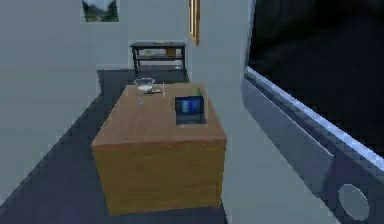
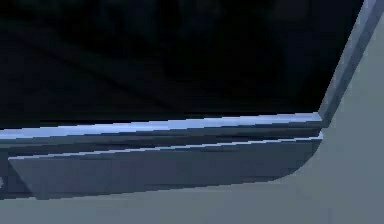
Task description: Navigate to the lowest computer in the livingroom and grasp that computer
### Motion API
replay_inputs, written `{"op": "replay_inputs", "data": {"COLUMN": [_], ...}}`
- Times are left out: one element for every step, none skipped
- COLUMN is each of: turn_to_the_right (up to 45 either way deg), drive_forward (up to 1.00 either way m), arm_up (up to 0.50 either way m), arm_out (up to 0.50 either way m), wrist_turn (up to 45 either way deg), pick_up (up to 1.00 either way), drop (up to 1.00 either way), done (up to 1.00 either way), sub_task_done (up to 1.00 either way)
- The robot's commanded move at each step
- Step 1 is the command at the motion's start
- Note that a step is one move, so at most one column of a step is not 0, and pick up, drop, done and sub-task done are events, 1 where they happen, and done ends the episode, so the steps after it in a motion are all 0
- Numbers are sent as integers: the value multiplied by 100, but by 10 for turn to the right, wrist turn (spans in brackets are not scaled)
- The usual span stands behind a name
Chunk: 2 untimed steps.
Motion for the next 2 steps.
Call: {"op": "replay_inputs", "data": {"turn_to_the_right": [-270, 0], "drive_forward": [0, 65], "arm_up": [0, 0], "arm_out": [0, 0], "wrist_turn": [0, 0], "pick_up": [0, 0], "drop": [0, 0], "done": [0, 0], "sub_task_done": [0, 0]}}
